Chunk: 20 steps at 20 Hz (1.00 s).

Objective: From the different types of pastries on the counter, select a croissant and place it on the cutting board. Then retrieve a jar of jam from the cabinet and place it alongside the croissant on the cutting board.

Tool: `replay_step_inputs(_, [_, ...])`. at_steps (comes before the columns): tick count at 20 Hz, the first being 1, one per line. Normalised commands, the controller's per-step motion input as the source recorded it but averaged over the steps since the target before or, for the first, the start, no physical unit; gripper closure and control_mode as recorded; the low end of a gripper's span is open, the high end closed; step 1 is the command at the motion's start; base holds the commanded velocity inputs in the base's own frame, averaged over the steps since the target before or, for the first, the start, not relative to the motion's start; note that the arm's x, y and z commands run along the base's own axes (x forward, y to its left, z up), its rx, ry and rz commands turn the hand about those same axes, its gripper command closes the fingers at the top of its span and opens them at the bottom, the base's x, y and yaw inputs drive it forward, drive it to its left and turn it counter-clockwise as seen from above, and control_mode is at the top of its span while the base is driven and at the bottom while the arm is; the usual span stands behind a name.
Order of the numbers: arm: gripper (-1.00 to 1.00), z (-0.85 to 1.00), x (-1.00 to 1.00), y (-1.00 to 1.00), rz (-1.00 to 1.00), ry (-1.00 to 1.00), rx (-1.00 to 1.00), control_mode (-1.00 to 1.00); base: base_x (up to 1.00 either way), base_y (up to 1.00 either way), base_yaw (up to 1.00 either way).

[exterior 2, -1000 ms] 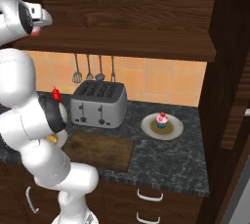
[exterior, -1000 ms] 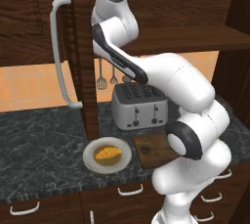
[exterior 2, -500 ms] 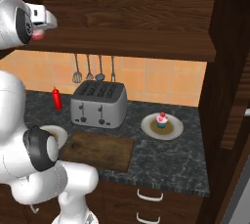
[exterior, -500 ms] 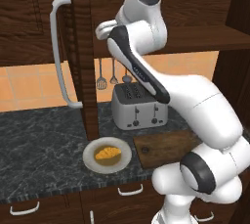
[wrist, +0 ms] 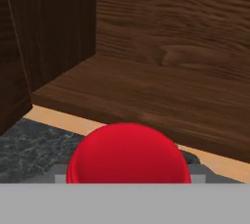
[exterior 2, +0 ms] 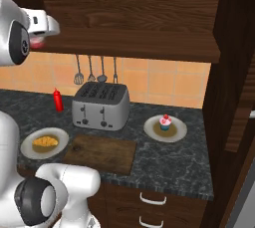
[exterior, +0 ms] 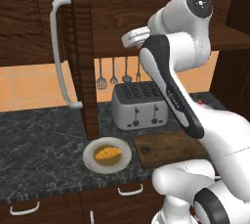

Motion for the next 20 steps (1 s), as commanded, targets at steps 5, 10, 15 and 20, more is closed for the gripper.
replay_step_inputs(5, [1.0, 0.03, -0.76, -0.54, 0.1, 0.12, 0.0, -1.0, 0.0, 0.0, 0.0])
replay_step_inputs(10, [1.0, -0.05, -0.6, -0.22, 0.01, 0.19, 0.0, -1.0, 0.0, 0.0, 0.0])
replay_step_inputs(15, [1.0, -0.29, -0.37, -0.09, 0.04, 0.32, 0.0, -1.0, 0.0, 0.0, 0.0])
replay_step_inputs(20, [1.0, -0.36, -0.59, -0.21, 0.02, 0.2, -0.02, -1.0, 0.0, 0.0, 0.0])
